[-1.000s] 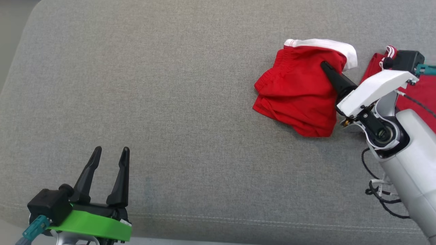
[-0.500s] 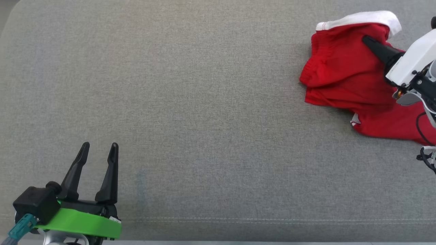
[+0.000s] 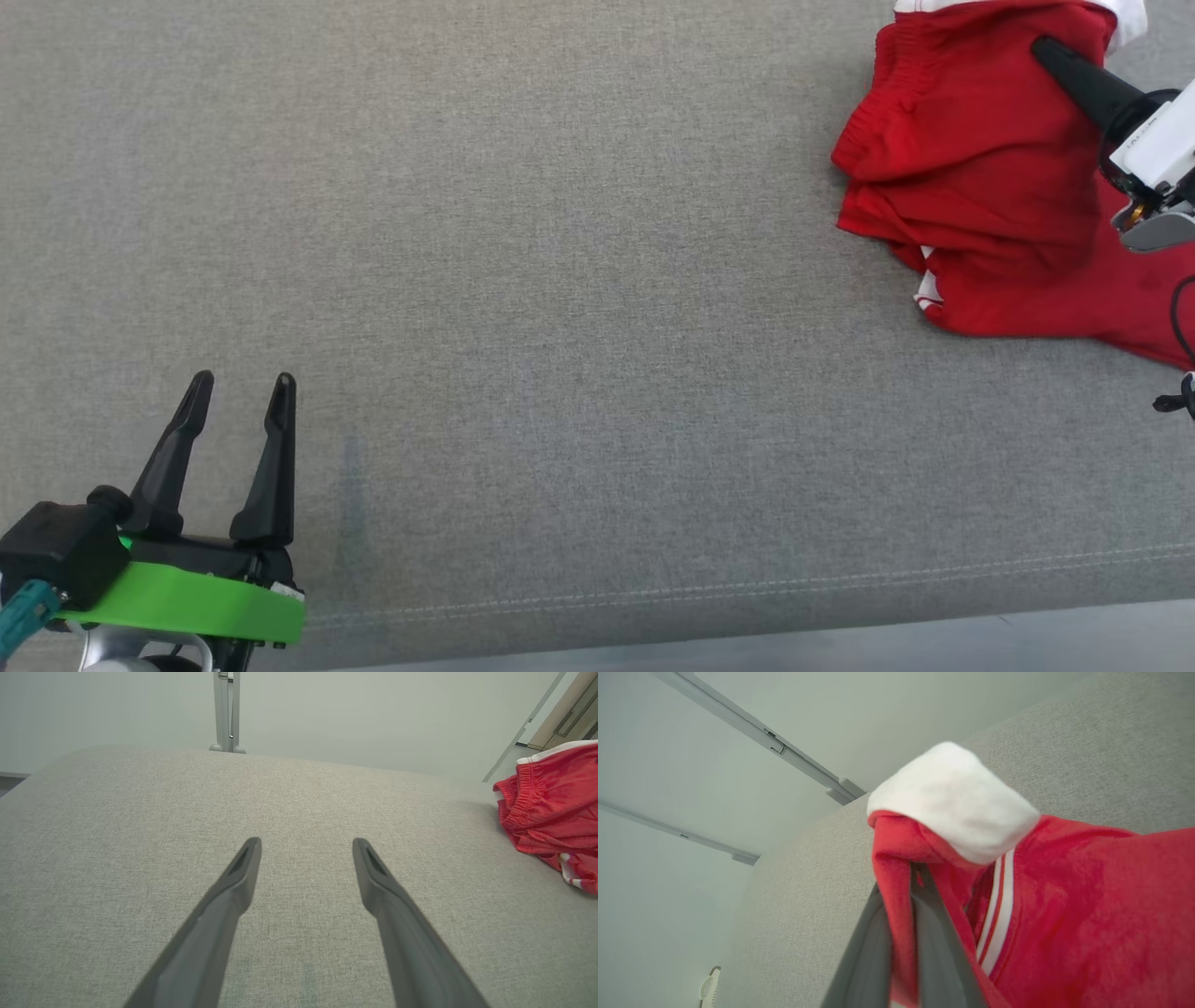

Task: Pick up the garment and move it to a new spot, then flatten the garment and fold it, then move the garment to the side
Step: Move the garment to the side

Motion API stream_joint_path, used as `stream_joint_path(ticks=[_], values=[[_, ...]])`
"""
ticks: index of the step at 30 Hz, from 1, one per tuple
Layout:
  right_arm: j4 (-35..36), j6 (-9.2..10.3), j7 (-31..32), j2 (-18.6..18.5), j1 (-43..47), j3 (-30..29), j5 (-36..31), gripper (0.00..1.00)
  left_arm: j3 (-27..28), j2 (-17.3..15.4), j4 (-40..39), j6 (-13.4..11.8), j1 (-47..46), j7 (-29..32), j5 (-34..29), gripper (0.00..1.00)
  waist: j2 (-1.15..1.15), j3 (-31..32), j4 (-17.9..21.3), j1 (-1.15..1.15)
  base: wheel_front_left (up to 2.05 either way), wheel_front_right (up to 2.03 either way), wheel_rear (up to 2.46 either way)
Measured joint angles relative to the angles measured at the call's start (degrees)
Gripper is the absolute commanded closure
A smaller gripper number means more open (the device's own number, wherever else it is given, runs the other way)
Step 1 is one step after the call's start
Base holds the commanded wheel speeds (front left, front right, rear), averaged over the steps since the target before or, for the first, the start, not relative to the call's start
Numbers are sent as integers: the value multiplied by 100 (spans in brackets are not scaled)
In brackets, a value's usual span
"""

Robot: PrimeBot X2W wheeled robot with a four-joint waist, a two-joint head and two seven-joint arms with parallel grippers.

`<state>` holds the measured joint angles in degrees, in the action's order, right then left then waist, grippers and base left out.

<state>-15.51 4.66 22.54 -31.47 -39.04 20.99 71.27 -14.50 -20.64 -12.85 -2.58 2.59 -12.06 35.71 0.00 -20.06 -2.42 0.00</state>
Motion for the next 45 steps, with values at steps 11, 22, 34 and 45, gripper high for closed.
stream_joint_path(ticks=[11, 22, 34, 45], values=[[-100, 60, -313, 35, 189, -328, 127, 100, 197, -300, -326, -65, 2, 264, -11, 0, 0, -455, 459, 0, 0, 0, 0], [-662, 101, -795, 307, 235, -464, 171, 40, 374, -594, -670, -124, -41, 554, -77, 0, 0, -1037, 882, 0, 0, 0, 0], [-1132, -172, -1695, 543, 380, -508, -166, 0, 412, -599, -709, -176, -260, 602, -119, 0, 0, -1095, 1092, 0, 0, 0, 0], [-1205, -527, -2409, 381, 598, -394, -710, 0, 296, -348, -501, -180, -260, 512, -87, 0, 0, -751, 1036, 0, 0, 0, 0]])
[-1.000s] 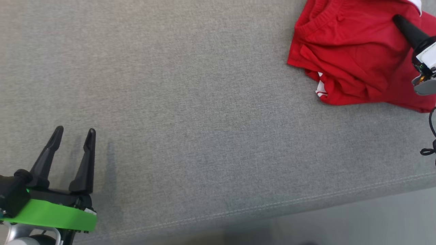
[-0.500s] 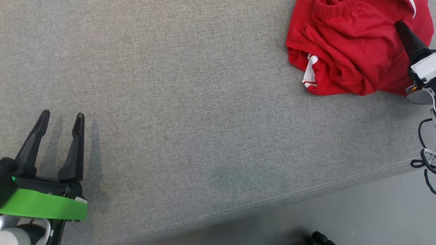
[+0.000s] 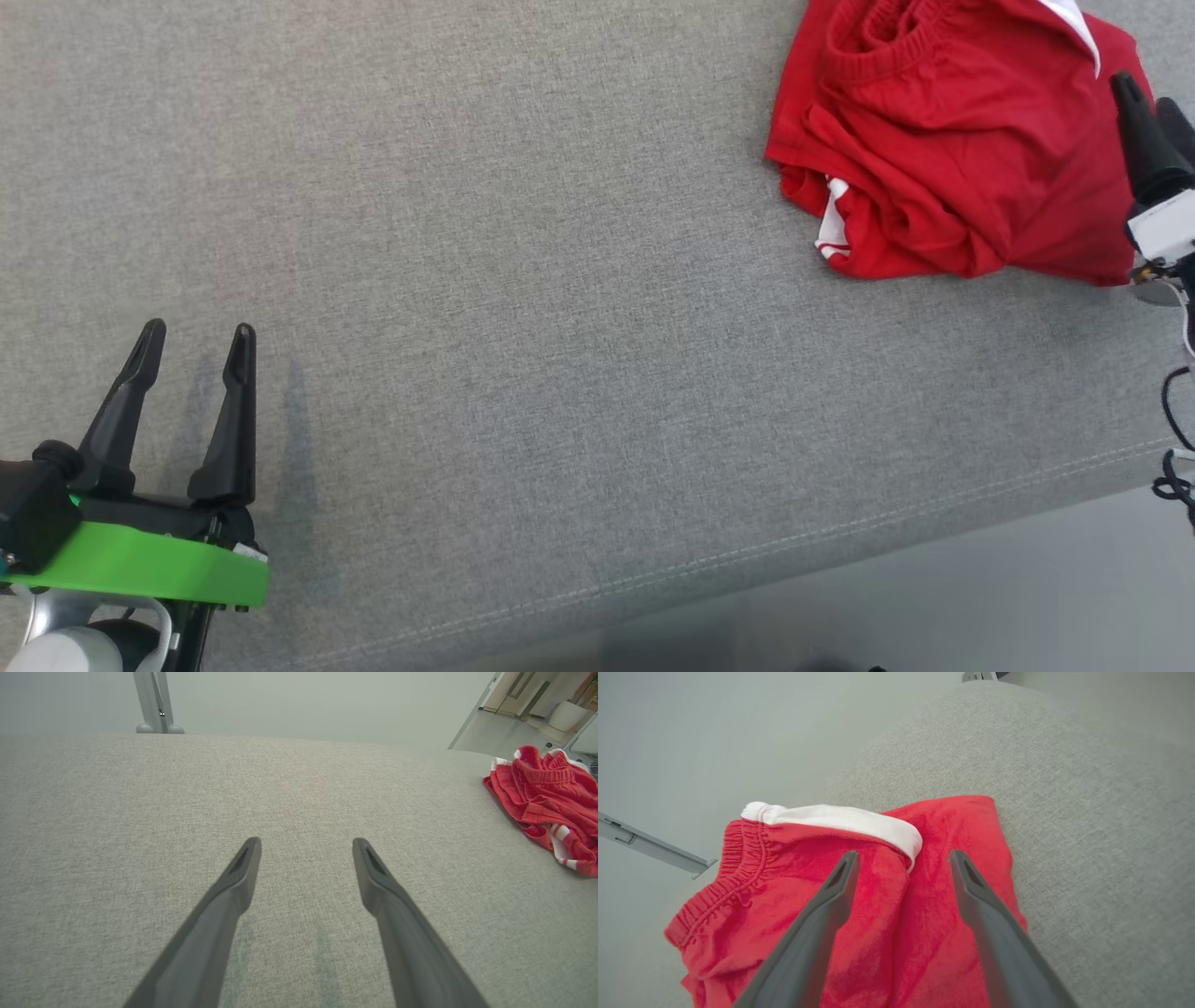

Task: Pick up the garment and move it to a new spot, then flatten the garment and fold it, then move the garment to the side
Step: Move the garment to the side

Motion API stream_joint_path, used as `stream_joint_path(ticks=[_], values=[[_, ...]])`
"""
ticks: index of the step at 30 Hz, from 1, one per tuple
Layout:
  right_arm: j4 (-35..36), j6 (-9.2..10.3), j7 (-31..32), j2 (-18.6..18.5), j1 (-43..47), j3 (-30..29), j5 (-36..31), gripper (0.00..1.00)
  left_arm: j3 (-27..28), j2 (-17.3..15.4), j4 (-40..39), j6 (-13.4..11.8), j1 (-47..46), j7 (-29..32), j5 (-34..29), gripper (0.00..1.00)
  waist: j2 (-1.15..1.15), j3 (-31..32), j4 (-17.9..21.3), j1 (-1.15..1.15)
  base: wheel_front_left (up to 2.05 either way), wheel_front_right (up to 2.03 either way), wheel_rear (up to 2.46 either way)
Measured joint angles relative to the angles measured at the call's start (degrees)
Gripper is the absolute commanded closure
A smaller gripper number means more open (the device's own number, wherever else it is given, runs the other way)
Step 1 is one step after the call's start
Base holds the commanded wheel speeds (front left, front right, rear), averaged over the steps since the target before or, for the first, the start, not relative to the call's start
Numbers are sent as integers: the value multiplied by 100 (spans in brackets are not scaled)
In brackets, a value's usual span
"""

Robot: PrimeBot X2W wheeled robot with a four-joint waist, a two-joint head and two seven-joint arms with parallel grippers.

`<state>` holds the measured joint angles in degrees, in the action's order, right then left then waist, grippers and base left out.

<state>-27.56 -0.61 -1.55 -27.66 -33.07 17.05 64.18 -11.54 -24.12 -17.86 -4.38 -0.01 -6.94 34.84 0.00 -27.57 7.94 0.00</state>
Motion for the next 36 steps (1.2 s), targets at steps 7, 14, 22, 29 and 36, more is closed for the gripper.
stream_joint_path(ticks=[7, 14, 22, 29, 36], values=[[237, 24, -753, -753, 318, 233, -1172, 0, -135, 219, 314, 4, 2, -210, 29, 0, 0, 374, -84, 0, 0, 0, 0], [579, 289, -1182, -821, 671, 348, -1652, 0, -208, 391, 668, 35, 34, -385, 74, 0, 0, 823, -190, 0, 0, 0, 0], [1065, 434, -1212, -556, 1230, 386, -1779, 0, -342, 500, 1017, 86, 168, -475, 69, 0, 0, 1355, -339, 0, 0, 0, 0], [1394, 584, -1256, -257, 1874, 394, -1900, 0, -422, 547, 1301, 135, 280, -534, 31, 0, 0, 1771, -544, 0, 0, 0, 0], [1544, 641, -1261, 74, 2488, 657, -2221, 0, -336, 617, 1572, 126, 625, -624, 12, 0, 0, 2167, -738, 0, 0, 0, 0]])
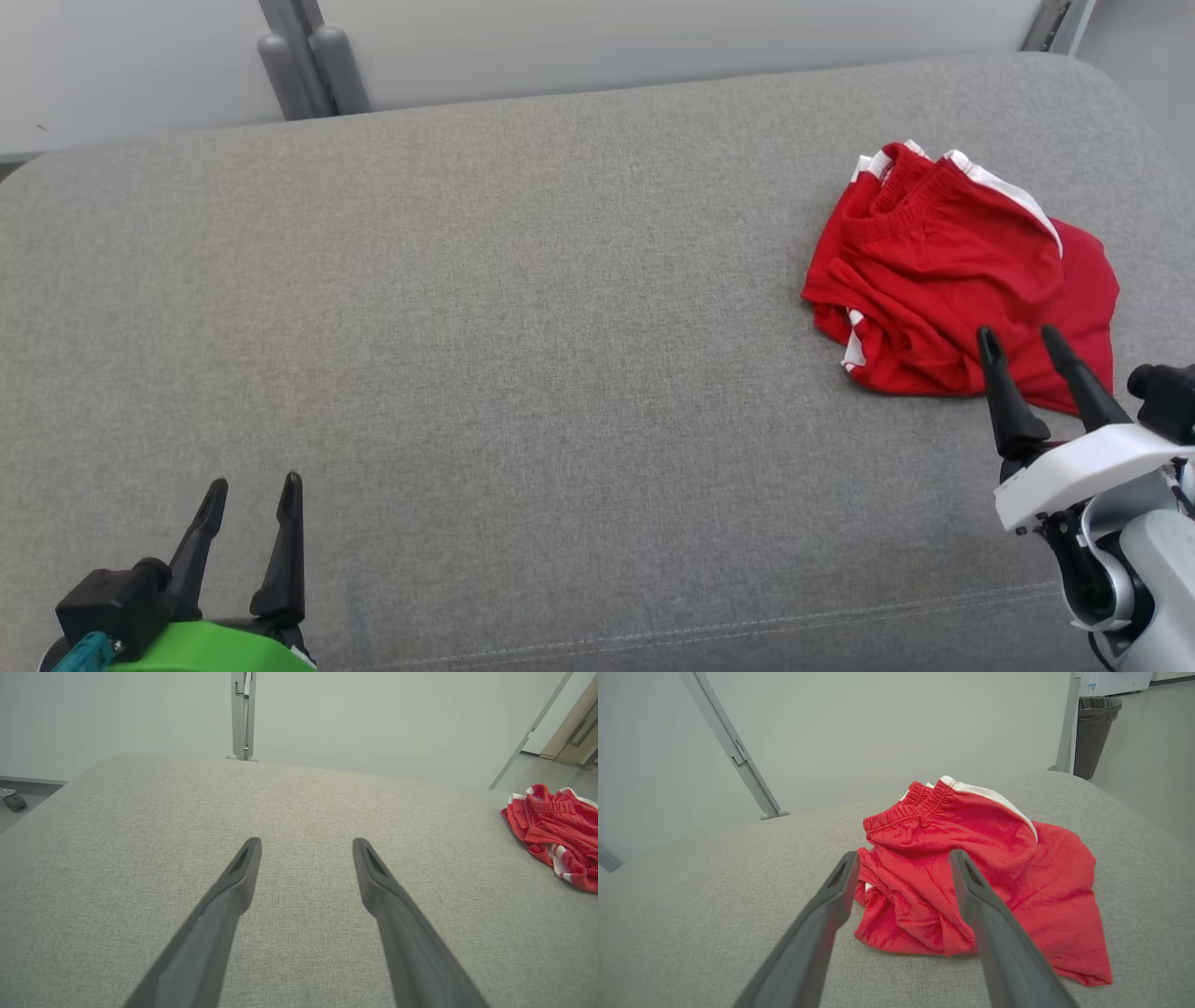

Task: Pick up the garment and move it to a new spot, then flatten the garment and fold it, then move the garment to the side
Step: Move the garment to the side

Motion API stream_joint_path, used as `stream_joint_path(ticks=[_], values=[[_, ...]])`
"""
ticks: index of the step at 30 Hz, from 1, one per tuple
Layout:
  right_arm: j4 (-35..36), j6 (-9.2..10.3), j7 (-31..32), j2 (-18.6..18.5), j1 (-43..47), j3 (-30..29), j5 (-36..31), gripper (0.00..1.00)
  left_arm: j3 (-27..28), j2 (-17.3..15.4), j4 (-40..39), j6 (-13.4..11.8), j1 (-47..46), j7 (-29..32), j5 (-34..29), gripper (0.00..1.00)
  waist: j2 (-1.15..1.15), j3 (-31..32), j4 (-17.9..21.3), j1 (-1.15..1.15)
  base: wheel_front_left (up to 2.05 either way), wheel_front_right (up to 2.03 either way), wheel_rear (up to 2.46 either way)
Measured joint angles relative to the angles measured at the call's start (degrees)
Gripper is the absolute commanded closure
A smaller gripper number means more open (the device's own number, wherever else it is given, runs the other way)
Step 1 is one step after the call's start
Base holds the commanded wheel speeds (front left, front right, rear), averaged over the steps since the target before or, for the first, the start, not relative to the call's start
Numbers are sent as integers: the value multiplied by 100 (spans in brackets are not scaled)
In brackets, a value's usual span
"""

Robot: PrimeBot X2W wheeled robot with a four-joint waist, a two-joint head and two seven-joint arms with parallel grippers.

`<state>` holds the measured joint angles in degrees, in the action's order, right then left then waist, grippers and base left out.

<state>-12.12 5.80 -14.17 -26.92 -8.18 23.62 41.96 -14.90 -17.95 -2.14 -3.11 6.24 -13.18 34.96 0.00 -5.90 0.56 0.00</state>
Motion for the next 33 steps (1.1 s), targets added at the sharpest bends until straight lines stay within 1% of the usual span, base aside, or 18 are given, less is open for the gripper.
stream_joint_path(ticks=[6, 15, 21, 25, 33], values=[[261, 64, 0, 137, 324, -22, -300, 0, 54, 1, 63, -19, 155, -8, -10, 0, 0, 265, -115, 0, 0, 0, 0], [441, 130, -1, 296, 671, -216, -791, 0, 199, 3, 75, -51, 202, -57, -88, 0, 0, 376, -156, 0, 0, 0, 0], [423, 136, -1, 148, 790, -260, -1456, 0, 212, 10, 168, -51, 212, -77, -97, 0, 0, 461, -136, 0, 0, 0, 0], [419, 136, -1, 115, 916, -308, -1623, 0, 222, 12, 176, -49, 296, -101, -105, 0, 0, 520, -112, 0, 0, 0, 0], [256, 137, -1, 249, 1141, -805, -1771, 0, 278, 34, 286, -43, 344, -101, -122, 0, 0, 598, -86, 0, 0, 0, 0]])
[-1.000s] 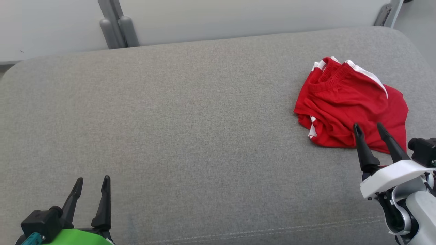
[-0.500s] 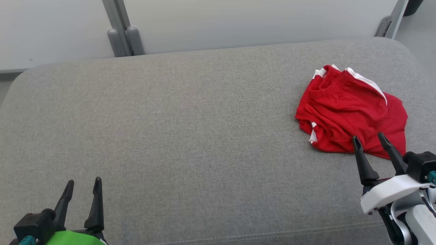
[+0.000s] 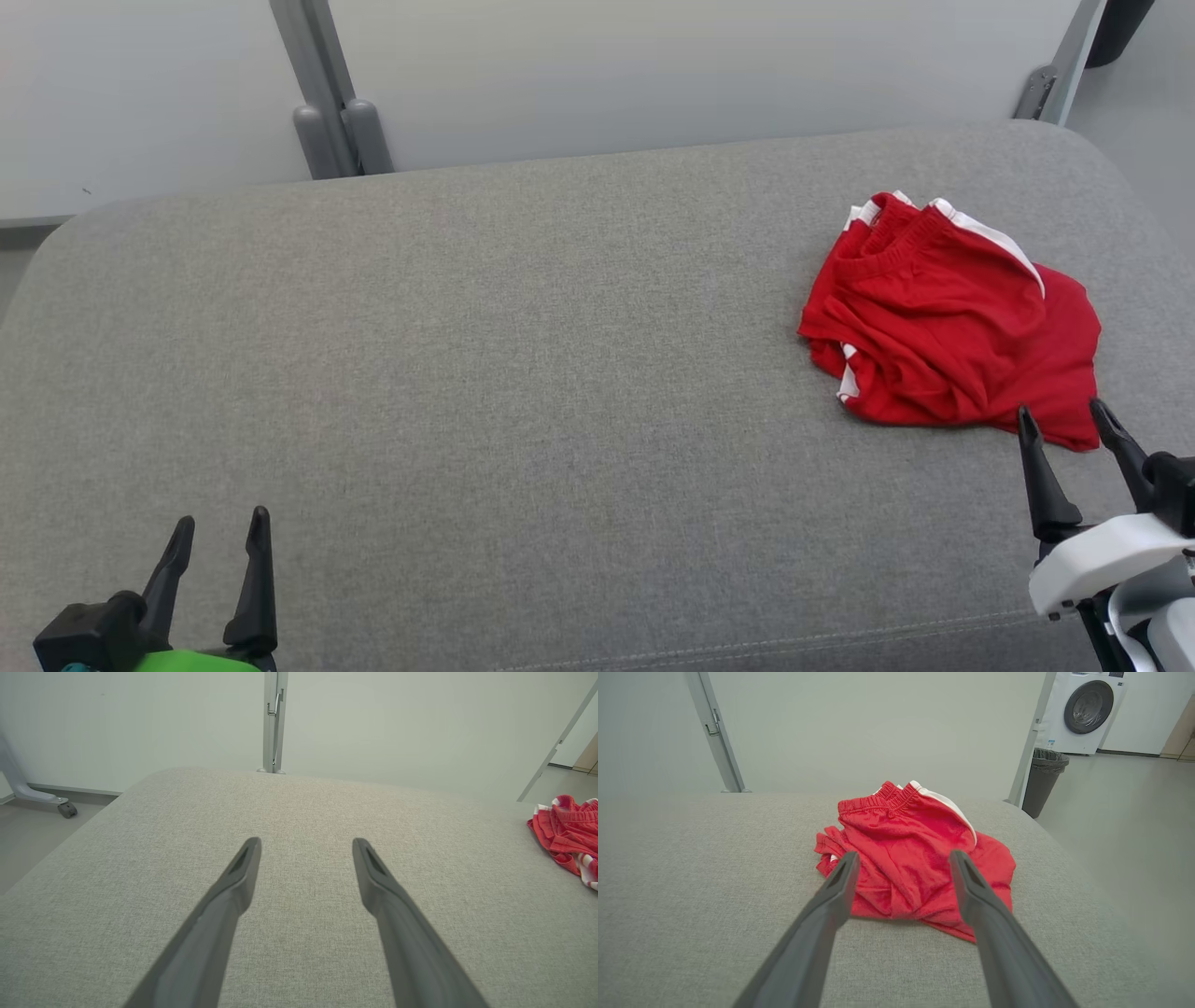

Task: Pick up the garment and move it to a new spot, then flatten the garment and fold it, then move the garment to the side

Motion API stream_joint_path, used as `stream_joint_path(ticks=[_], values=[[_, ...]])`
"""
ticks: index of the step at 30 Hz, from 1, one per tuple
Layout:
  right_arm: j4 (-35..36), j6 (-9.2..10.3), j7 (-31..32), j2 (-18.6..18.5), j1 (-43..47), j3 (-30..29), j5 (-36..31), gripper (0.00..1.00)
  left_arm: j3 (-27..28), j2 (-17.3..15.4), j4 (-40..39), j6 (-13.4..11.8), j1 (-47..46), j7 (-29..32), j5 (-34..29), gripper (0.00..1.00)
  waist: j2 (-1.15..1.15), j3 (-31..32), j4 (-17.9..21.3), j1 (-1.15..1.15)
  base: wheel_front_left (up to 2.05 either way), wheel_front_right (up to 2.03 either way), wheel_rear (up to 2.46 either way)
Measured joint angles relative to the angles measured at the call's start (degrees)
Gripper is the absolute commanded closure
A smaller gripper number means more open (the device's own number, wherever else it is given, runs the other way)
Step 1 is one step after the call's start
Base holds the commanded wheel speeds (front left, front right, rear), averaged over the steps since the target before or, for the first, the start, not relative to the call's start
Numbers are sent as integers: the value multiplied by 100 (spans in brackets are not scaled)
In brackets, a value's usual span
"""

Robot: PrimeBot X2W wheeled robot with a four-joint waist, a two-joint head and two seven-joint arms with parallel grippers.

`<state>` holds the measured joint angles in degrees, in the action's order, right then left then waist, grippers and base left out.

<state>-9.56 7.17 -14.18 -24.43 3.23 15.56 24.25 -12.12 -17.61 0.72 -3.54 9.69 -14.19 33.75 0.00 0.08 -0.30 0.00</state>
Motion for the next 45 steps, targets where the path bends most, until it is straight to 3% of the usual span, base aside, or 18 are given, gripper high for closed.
stream_joint_path(ticks=[5, 6, 11, 45], values=[[-34, 0, 0, 101, 115, -156, -69, 0, 55, 4, 47, 19, 34, -4, 5, 0, 0, 21, 26, 0, 0, 0, 0], [-44, -1, 1, 122, 116, -166, -82, 100, 49, 5, 75, 32, 53, -3, -3, 100, 0, 24, 33, 0, 0, 0, 0], [-285, -15, 19, 485, 281, -55, -38, 100, -90, 274, 372, 35, 106, 12, 53, 100, 0, 25, 33, 0, 0, 0, 0], [-250, -415, 592, 991, 181, -675, 2229, 100, 371, 611, 576, 303, -62, 593, 1970, 100, 0, 2, 32, 0, 0, 0, 0]])
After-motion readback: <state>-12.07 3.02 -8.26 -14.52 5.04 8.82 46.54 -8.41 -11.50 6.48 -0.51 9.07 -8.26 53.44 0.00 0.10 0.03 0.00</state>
